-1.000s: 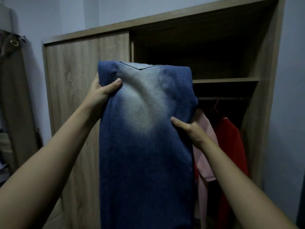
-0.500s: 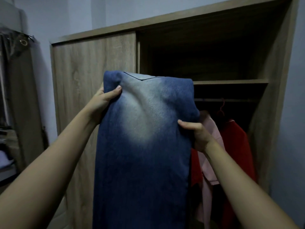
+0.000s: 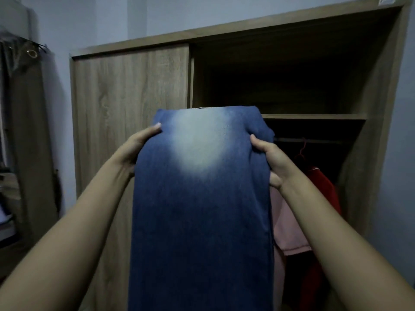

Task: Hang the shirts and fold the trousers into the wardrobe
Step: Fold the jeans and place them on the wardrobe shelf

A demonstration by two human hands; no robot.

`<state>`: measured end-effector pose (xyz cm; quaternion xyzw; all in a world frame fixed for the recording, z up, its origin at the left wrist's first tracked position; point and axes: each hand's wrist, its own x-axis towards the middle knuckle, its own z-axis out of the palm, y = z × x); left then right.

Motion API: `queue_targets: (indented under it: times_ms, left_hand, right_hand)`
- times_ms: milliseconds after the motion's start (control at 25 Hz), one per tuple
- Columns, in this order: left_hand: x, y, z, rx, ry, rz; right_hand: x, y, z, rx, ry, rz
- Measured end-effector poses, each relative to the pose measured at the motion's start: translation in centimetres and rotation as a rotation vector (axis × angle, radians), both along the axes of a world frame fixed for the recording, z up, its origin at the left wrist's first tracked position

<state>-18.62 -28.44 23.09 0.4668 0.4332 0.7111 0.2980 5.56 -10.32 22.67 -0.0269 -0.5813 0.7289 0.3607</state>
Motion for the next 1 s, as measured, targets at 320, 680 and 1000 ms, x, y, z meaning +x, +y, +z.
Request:
queue_targets:
  times_ms: [320,680,1000]
  left_hand:
    - [2.6,-0.3,-2.7,-0.233,0.089,0.036]
    - [3.9,-0.8,-1.8,-0.078,-0.143,0.096]
    - [3.7,-4.2,0.5,0.097,0.356,0.227]
  right_hand:
    - [0.6,0.9,0.0,-0.112,-0.148,-0.082]
    - [1.6,-0.7,-3.1,-0.023,-0.136,0.069]
    - [2.3,-0.9,0.3,0.110,-0.037,-0.164]
